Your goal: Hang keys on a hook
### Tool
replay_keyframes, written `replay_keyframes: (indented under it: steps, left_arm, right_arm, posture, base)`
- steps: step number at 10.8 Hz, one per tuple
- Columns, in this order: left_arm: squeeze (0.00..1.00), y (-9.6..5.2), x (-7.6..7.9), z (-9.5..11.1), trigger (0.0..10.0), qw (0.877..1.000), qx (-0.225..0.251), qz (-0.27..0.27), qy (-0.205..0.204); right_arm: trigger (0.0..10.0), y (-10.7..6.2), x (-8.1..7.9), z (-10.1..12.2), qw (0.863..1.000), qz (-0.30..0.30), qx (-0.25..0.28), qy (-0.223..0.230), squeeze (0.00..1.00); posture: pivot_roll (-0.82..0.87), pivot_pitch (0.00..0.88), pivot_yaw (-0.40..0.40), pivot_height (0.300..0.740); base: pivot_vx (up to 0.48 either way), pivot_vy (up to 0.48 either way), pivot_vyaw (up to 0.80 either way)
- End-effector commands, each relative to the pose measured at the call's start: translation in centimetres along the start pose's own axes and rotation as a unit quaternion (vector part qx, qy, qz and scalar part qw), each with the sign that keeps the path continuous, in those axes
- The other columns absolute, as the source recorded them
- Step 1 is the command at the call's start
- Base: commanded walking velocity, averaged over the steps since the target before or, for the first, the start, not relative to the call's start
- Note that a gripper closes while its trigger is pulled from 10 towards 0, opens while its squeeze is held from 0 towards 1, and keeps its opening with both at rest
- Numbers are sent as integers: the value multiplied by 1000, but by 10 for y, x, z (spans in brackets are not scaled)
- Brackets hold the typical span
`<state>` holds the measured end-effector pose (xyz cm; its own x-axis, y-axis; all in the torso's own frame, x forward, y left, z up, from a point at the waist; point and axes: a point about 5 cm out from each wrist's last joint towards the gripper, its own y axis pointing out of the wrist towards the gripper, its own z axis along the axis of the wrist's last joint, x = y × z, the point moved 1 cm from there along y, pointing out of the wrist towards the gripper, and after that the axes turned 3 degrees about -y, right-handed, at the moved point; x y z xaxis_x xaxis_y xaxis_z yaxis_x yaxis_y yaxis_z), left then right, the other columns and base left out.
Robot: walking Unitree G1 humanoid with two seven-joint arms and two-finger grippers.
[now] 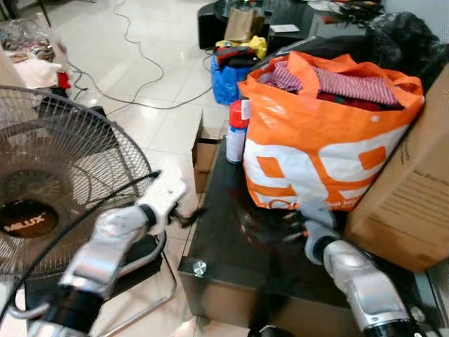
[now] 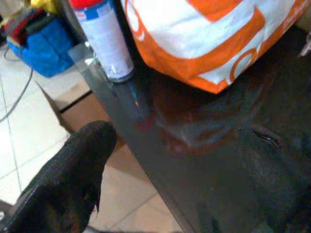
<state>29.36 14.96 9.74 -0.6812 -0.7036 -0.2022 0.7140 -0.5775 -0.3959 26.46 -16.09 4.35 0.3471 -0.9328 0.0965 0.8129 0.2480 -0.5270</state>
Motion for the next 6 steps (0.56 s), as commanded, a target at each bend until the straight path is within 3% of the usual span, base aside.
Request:
replay_keyframes:
  steps: [1,2,3,5,6]
  left_arm:
    - [0,-1,-2,2,10000,1000,9,0,3]
    - [0,-1,-3,9,10000,999,37,14,-9]
    - [0,0,-4,16,10000,997,65,42,-23]
    - [0,0,-4,18,10000,992,84,82,-43]
    - [0,-1,-4,17,10000,989,91,98,-55]
  right_arm:
    - [0,-6,9,17,994,-32,65,80,0]
    - [0,-15,8,26,988,-47,107,100,0]
    - [0,-24,3,34,975,-60,153,152,0]
    - [275,-36,-7,41,975,-65,180,112,0]
    - [6980,-38,-11,41,975,-66,183,105,0]
  posture:
    - [-37,0,-14,740]
    - [-35,0,-15,740]
    - [-36,0,-12,740]
    - [-46,0,-5,740]
    - [-50,0,-3,740]
  base:
    - [0,0,0]
    - [0,0,0]
    - [0,0,0]
    - [0,0,0]
    - [0,0,0]
